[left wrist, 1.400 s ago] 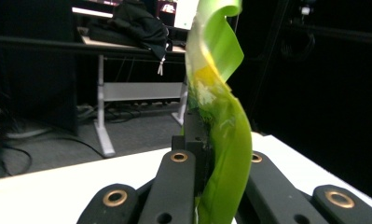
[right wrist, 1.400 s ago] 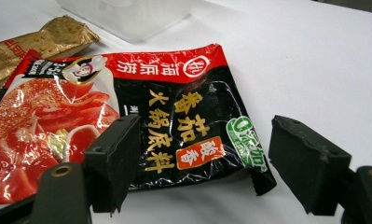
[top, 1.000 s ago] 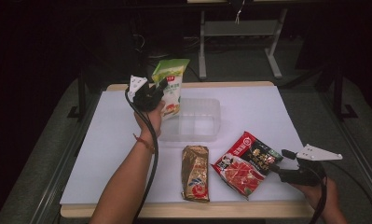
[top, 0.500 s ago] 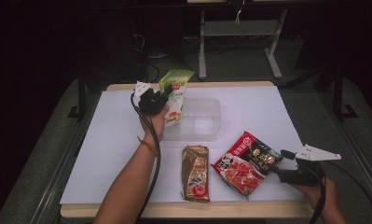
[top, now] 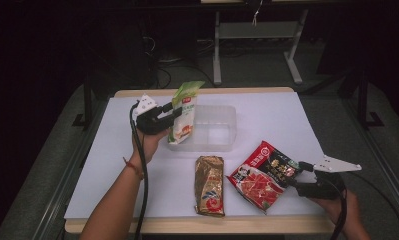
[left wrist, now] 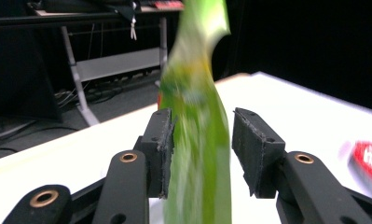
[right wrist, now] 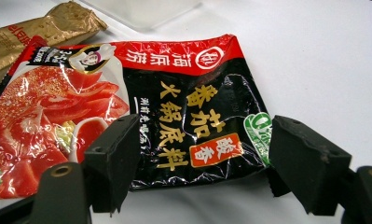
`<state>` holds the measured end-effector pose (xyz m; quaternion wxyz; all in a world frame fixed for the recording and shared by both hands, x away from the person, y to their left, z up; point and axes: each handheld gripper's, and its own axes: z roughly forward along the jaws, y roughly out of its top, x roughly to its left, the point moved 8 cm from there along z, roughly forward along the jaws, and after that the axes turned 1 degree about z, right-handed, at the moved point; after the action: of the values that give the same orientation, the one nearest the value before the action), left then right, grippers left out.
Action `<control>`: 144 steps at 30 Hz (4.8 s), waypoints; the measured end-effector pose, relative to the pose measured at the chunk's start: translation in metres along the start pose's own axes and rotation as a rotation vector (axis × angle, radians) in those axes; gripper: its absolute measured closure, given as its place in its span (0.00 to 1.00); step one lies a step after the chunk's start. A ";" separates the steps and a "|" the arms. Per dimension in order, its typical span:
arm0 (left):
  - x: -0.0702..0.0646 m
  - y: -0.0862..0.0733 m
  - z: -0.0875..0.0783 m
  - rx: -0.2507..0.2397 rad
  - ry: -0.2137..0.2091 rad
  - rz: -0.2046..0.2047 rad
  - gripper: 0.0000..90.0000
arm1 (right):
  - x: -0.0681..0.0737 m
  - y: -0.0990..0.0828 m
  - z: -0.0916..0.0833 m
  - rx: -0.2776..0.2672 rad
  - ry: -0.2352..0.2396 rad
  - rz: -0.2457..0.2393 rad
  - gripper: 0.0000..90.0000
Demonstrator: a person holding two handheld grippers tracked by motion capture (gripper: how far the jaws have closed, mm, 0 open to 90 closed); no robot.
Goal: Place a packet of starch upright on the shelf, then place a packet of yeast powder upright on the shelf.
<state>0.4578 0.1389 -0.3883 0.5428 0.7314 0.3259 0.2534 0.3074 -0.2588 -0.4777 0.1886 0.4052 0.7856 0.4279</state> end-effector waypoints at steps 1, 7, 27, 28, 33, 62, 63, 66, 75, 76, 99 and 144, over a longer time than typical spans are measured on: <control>-0.002 -0.003 -0.002 0.008 -0.009 0.017 0.66 | 0.001 0.000 0.000 0.002 0.001 -0.002 0.27; -0.012 -0.030 -0.016 0.074 -0.014 0.119 0.72 | 0.002 -0.001 0.002 0.011 0.003 -0.004 0.27; -0.008 -0.066 -0.013 0.201 -0.036 0.176 0.84 | 0.001 0.001 0.002 0.009 -0.007 -0.026 0.27; -0.008 -0.067 -0.012 0.206 -0.034 0.182 0.84 | 0.001 0.001 0.002 0.009 -0.007 -0.026 0.27; -0.008 -0.068 -0.012 0.215 -0.036 0.175 0.85 | 0.002 0.001 0.002 0.013 -0.008 -0.034 0.27; -0.023 -0.045 -0.036 0.124 -0.150 0.164 0.51 | -0.001 0.007 0.004 -0.024 0.009 0.003 0.27; -0.025 -0.045 -0.037 0.125 -0.153 0.169 0.51 | 0.000 0.007 0.004 -0.021 0.009 0.005 0.27; -0.030 -0.044 -0.037 0.128 -0.169 0.175 0.49 | 0.000 0.007 0.004 -0.019 0.006 -0.003 0.27; -0.047 -0.043 -0.039 0.147 -0.230 0.185 0.46 | -0.001 0.006 0.005 -0.011 0.006 -0.004 0.27; -0.049 -0.042 -0.040 0.150 -0.235 0.184 0.47 | 0.000 0.007 0.005 -0.013 0.005 -0.006 0.27; -0.099 -0.090 -0.013 0.312 -0.417 -0.025 0.33 | 0.004 0.002 -0.004 -0.013 -0.007 -0.021 0.27; -0.122 -0.108 0.028 0.434 -0.531 -0.144 0.61 | 0.008 -0.015 -0.014 0.020 -0.014 -0.008 0.27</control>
<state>0.3755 0.0507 -0.5020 0.4568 0.8454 0.2703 -0.0596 0.2862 -0.2644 -0.4816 0.1920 0.4069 0.7900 0.4164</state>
